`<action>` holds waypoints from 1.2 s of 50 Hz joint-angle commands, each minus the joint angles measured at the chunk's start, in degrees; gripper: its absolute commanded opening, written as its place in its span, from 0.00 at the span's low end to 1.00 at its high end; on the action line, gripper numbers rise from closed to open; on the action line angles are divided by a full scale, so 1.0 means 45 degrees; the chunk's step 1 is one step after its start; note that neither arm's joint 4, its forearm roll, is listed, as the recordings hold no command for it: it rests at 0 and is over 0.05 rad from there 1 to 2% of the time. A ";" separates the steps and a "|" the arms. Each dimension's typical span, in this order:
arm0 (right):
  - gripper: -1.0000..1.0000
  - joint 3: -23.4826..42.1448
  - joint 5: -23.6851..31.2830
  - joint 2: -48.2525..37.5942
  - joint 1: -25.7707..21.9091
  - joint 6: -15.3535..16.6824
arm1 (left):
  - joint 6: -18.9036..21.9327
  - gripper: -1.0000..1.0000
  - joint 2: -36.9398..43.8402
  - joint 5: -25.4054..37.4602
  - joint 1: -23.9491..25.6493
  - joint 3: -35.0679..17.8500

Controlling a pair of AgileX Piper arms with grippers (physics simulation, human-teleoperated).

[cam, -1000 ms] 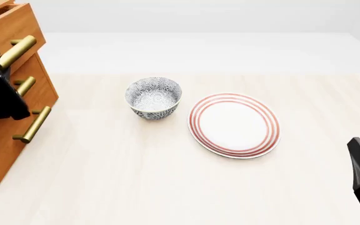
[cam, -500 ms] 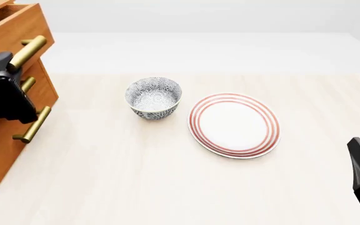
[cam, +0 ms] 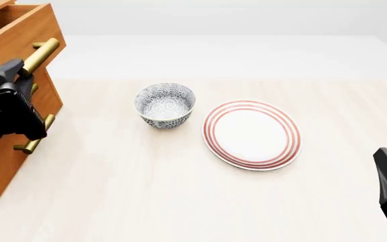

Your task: Open the top drawer of the cabinet.

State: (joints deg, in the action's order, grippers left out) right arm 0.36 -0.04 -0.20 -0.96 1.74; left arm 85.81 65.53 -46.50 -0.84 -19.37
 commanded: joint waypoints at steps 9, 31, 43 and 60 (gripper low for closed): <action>1.00 0.0000 0.0001 -0.0001 0.0000 0.0002 | -0.0010 0.00 -0.0760 0.0146 0.0759 0.0659; 1.00 0.0000 -0.0001 0.0001 0.0002 0.0000 | -0.0149 1.00 -0.1416 0.0786 0.1633 0.0681; 1.00 0.0000 -0.0001 0.0001 0.0001 0.0001 | -0.0126 1.00 -0.2448 0.1592 0.2117 0.0787; 1.00 0.0000 0.0001 0.0000 0.0001 -0.0001 | -0.2857 1.00 -0.5259 0.6908 0.2510 -0.1264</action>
State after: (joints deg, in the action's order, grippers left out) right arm 0.36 -0.04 -0.20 -0.95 1.74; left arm 80.34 47.91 -28.24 9.43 -19.88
